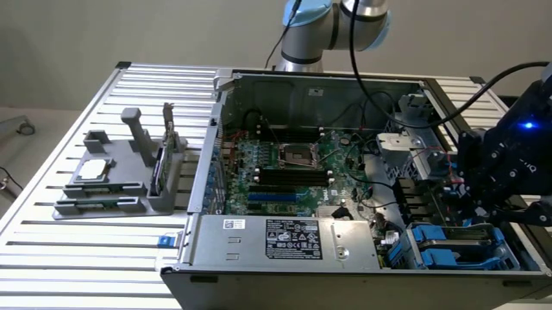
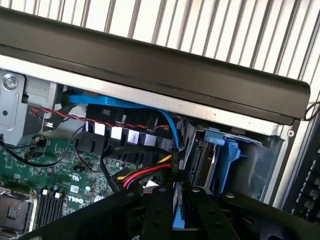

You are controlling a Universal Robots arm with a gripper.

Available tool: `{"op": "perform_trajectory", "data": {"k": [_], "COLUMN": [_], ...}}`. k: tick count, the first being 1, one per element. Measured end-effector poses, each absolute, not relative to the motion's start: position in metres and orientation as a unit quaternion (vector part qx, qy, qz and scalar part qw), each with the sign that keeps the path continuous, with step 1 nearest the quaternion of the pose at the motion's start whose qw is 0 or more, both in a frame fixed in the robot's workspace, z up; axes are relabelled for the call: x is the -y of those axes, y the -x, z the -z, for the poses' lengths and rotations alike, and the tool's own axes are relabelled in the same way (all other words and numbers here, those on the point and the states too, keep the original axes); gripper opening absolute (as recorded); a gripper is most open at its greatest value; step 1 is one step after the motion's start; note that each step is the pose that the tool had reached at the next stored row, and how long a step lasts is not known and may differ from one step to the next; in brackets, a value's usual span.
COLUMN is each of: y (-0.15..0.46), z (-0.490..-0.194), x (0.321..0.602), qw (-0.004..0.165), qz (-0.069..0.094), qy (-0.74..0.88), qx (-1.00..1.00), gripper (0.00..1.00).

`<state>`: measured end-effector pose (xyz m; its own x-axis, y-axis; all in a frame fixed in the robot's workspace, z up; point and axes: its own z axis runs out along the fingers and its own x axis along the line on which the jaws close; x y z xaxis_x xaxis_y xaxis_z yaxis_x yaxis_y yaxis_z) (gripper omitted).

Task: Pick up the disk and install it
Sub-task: 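Insert the first disk wire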

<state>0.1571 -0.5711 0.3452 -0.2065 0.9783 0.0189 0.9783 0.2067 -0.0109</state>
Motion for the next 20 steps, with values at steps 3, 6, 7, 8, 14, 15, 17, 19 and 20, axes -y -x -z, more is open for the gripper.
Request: {"op": "perform_trajectory", "data": {"k": [3, 6, 7, 8, 14, 15, 17, 19, 20], "y": [-0.1572, -0.1572, -0.1573, -0.1573, -0.1573, -0.1573, -0.1573, -0.1573, -0.1573], "z": [-0.3455, -0.3457, -0.3457, -0.3457, -0.3457, -0.3457, -0.3457, -0.3457, -0.3457], "x": [0.5711, 0.5713, 0.5713, 0.5713, 0.5715, 0.5715, 0.5716, 0.5716, 0.5716], "qw": [0.01, 0.008, 0.007, 0.006, -0.002, -0.003, -0.005, -0.008, -0.009], "qz": [-0.001, -0.005, -0.007, -0.008, -0.017, -0.019, -0.022, -0.024, -0.025], "qy": [0.641, 0.653, 0.656, 0.659, 0.677, 0.68, 0.686, 0.691, 0.695], "qx": [0.767, 0.758, 0.755, 0.752, 0.735, 0.733, 0.727, 0.722, 0.719], "gripper": [0.17, 0.17, 0.17, 0.17, 0.17, 0.17, 0.17, 0.17, 0.17]}}
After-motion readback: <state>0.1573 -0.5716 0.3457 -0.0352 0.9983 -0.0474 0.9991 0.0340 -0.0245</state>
